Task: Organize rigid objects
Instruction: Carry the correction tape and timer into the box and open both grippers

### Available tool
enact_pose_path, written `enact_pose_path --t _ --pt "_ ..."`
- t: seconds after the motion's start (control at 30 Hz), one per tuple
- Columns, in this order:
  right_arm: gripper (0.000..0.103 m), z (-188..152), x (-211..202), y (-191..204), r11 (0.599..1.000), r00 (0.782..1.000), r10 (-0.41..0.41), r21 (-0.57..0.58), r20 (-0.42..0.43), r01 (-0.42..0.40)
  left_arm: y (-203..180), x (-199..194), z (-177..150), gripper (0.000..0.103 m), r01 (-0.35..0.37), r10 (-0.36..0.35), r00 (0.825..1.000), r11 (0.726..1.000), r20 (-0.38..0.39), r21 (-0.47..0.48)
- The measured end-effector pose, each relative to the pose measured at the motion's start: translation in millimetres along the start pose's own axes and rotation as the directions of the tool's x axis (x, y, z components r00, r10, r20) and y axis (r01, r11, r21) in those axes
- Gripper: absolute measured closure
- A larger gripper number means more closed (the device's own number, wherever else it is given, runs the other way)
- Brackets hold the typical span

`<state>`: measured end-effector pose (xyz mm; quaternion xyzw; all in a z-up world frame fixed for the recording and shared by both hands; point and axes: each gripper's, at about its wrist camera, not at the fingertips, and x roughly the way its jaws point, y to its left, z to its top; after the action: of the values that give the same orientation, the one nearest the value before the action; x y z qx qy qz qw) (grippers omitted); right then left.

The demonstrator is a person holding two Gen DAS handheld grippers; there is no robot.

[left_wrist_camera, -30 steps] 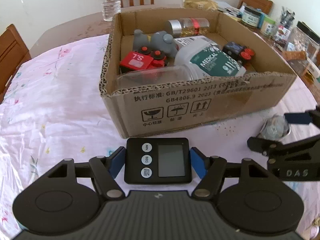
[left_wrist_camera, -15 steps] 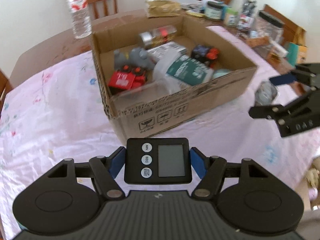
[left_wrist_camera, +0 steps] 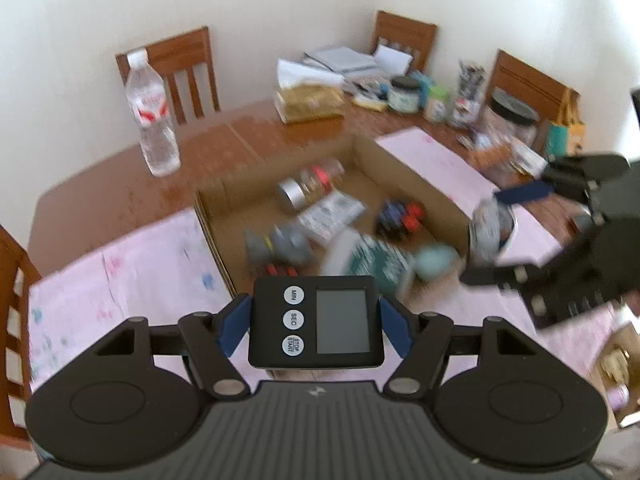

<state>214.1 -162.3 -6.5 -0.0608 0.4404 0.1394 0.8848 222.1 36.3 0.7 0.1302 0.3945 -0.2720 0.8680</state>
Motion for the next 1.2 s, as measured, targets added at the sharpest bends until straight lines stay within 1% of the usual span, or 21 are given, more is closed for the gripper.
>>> enact_pose_path --t 0.07,0.17,0.27,0.4,0.57,0.6,0.63,0.67,0.73,0.8,0.9,1.03,1.2 --pt "0.010 8 6 -2 1.000 1.000 0.025 -0.010 0.004 -0.025 7 12 13 0.034 -0.034 0.034 0.999 0.999 0.003 -0.026" --pt "0.010 19 15 -4 0.998 0.998 0.051 -0.037 0.022 -0.050 20 35 31 0.034 -0.046 0.046 0.999 0.997 -0.003 -0.060" --pt "0.010 26 24 -9 0.997 0.998 0.065 -0.036 0.025 -0.064 27 63 46 0.034 -0.089 0.088 0.996 0.994 -0.007 -0.063" --pt "0.010 29 40 -16 0.998 0.998 0.058 -0.038 -0.002 -0.059 36 99 63 0.034 -0.111 0.109 0.994 0.989 -0.023 -0.095" --pt "0.010 29 49 -28 0.998 0.998 0.060 -0.021 -0.020 -0.060 47 128 75 0.034 -0.143 0.139 0.989 0.981 -0.041 -0.127" --pt "0.010 29 50 -31 0.998 0.998 0.059 -0.018 -0.021 -0.060 49 132 76 0.033 -0.146 0.141 0.989 0.980 -0.046 -0.134" --pt "0.010 30 51 -33 0.998 0.998 0.057 -0.017 -0.021 -0.057 51 136 77 0.027 -0.155 0.150 0.988 0.978 -0.045 -0.139" --pt "0.010 30 51 -35 0.998 0.998 0.055 -0.019 -0.020 -0.056 51 137 76 0.018 -0.162 0.157 0.987 0.977 -0.047 -0.141" --pt "0.010 32 53 -39 0.998 0.999 0.050 -0.024 -0.019 -0.050 50 135 75 0.008 -0.182 0.180 0.983 0.972 -0.028 -0.151" --pt "0.010 34 55 -43 0.999 0.999 0.046 -0.026 -0.019 -0.046 48 130 73 0.007 -0.182 0.185 0.983 0.971 0.005 -0.153" --pt "0.010 39 61 -50 0.999 0.999 0.042 -0.025 -0.020 -0.043 46 121 72 0.006 -0.185 0.190 0.982 0.969 0.016 -0.162" --pt "0.010 49 73 -59 0.999 0.999 0.040 -0.034 -0.016 -0.041 41 100 66 0.004 -0.185 0.195 0.979 0.968 0.049 -0.168" --pt "0.010 61 95 -66 0.999 0.999 0.018 -0.040 -0.036 -0.020 32 71 53 0.003 -0.166 0.185 0.979 0.968 0.091 -0.187"
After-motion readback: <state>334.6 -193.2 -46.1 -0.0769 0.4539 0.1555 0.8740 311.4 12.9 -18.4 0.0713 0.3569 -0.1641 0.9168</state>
